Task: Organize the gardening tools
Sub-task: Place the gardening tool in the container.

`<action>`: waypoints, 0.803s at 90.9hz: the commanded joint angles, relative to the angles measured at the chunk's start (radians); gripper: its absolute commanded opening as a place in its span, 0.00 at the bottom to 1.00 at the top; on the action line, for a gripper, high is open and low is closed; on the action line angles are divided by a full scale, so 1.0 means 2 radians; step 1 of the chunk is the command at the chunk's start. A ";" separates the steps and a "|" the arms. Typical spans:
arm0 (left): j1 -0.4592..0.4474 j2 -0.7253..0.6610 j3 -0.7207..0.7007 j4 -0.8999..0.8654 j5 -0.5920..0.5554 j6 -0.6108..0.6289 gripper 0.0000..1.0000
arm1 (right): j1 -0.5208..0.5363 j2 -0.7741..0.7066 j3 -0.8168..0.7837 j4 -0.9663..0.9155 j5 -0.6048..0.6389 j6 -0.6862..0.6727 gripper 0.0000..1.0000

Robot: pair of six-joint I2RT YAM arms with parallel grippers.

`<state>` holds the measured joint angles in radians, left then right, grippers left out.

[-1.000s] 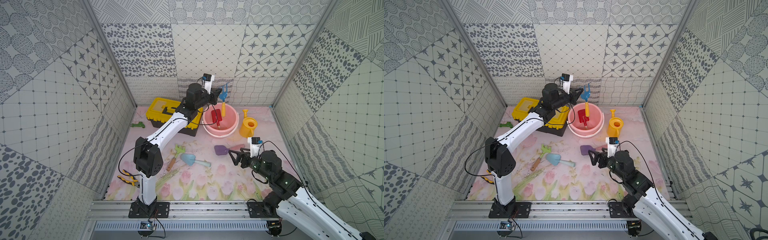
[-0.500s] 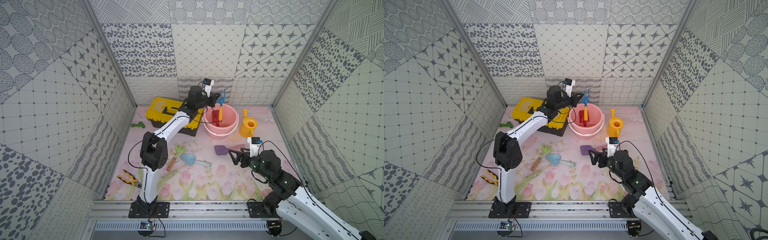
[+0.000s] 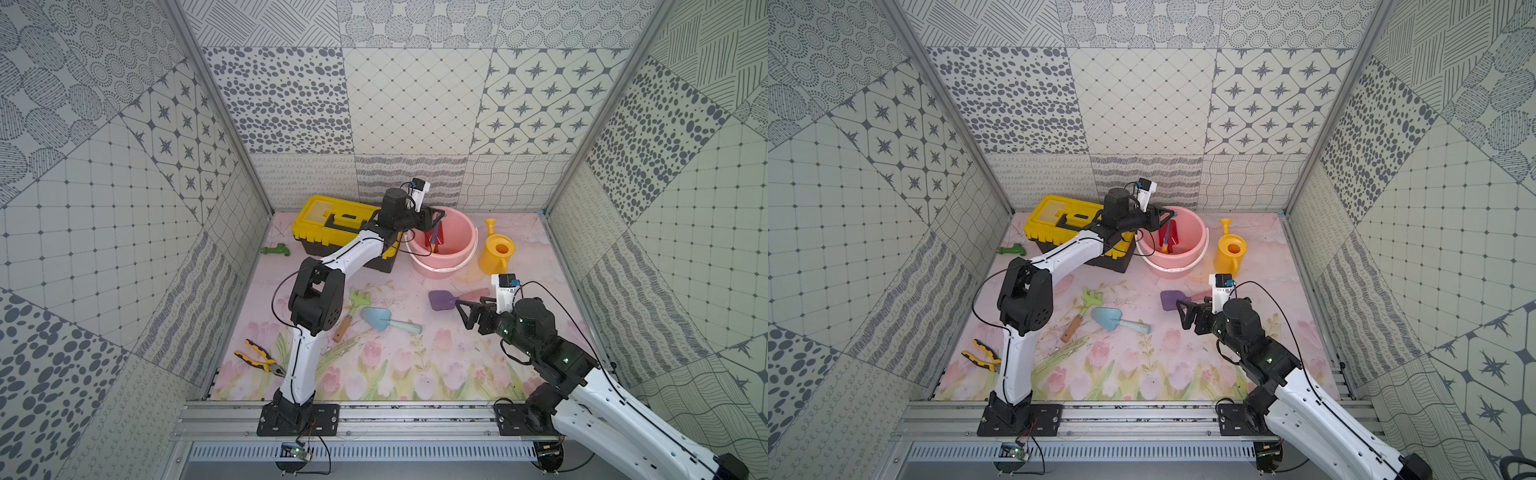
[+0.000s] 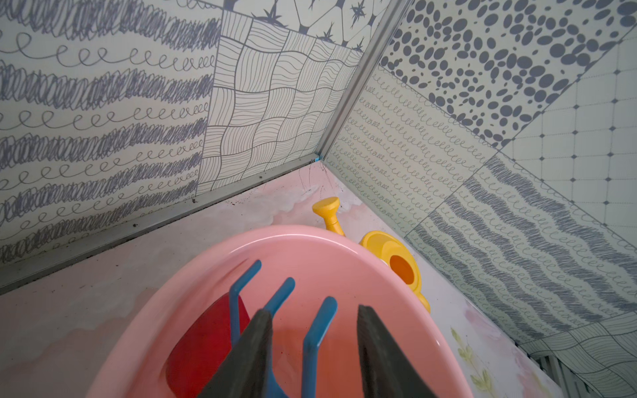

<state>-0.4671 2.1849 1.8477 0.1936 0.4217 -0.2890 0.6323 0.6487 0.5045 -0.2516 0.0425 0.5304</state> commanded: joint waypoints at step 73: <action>-0.014 -0.390 -0.408 -0.079 0.054 -0.351 0.90 | -0.027 0.125 0.015 0.010 0.086 -0.006 0.97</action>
<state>-0.4709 1.5787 1.2148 0.0597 0.5350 -0.8440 0.5968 0.8600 0.5068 -0.2516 0.1726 0.5236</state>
